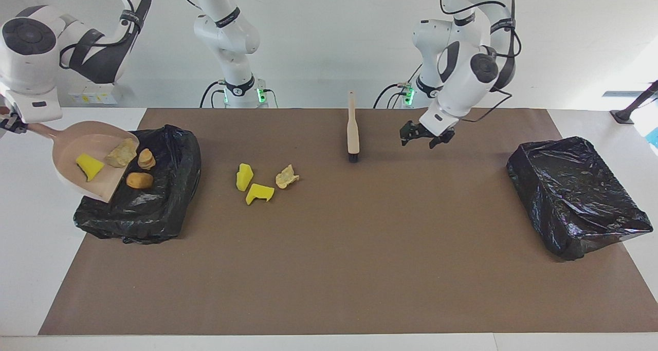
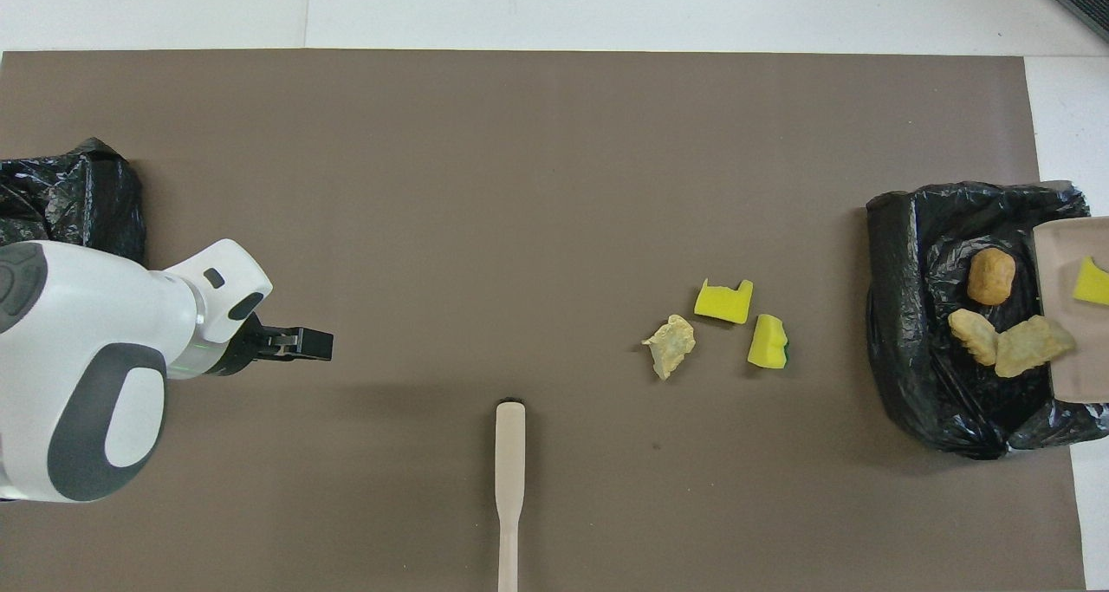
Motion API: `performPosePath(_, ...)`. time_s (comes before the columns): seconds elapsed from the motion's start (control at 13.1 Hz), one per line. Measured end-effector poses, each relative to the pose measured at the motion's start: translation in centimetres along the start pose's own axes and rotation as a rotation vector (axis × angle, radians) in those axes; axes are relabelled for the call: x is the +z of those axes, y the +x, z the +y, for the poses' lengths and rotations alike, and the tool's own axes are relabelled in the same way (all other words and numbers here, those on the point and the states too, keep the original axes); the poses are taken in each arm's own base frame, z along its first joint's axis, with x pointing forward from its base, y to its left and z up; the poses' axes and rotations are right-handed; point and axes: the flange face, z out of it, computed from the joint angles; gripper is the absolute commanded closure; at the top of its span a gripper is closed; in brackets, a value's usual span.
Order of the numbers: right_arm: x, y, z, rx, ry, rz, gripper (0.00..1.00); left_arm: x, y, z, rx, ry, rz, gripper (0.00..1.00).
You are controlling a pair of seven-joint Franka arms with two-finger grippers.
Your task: Sweep and dump trash in bin
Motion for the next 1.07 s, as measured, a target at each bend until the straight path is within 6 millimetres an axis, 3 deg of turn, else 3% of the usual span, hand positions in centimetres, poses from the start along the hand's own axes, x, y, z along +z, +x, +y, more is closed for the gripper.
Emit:
performPosePath(0.31,-1.9,1.2,1.0,-0.073,-0.026,-0.099,1.00,-6.1,1.3,-0.3,0.008,0.032,-0.009,0.00)
performPosePath(0.76,-6.7,5.1,2.1,-0.186,0.005,-0.251,1.00,-11.2,4.0,-3.7,-0.028,0.066,-0.036,0.00)
performPosePath(1.07,-7.9,5.3,2.4,-0.215,-0.006,-0.331,1.00,-14.4,3.4,-7.5,-0.083,0.058,-0.037,0.00)
